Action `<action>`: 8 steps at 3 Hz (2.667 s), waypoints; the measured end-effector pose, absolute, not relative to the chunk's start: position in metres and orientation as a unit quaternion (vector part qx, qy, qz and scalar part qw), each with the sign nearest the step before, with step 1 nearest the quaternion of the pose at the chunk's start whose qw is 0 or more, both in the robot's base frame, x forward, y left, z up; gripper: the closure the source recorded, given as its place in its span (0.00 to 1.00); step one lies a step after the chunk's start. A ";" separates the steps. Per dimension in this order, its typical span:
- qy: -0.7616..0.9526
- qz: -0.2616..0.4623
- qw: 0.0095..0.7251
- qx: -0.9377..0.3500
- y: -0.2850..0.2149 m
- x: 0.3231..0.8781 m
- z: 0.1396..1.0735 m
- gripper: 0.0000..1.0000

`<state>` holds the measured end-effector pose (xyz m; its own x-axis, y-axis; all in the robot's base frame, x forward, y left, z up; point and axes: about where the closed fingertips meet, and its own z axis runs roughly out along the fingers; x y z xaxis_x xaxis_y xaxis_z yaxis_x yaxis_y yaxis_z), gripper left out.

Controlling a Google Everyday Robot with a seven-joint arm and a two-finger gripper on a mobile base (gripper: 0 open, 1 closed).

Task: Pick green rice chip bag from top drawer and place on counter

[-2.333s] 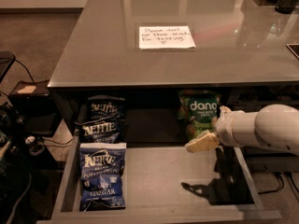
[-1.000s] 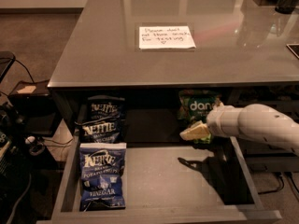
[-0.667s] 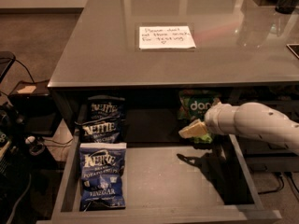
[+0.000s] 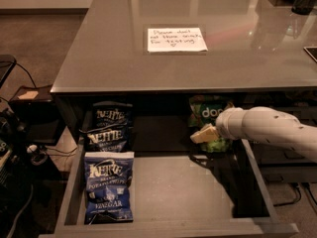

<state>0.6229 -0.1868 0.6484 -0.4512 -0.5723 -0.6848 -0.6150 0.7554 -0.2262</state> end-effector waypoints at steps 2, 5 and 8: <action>0.859 0.019 0.374 -0.348 -0.188 0.632 0.629 0.03; 0.852 0.027 0.367 -0.372 -0.180 0.610 0.636 0.63; 0.818 0.109 0.325 -0.461 -0.145 0.545 0.682 1.00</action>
Offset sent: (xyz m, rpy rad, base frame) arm 0.0132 -0.0039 -0.0307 -0.0394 0.0462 -0.0210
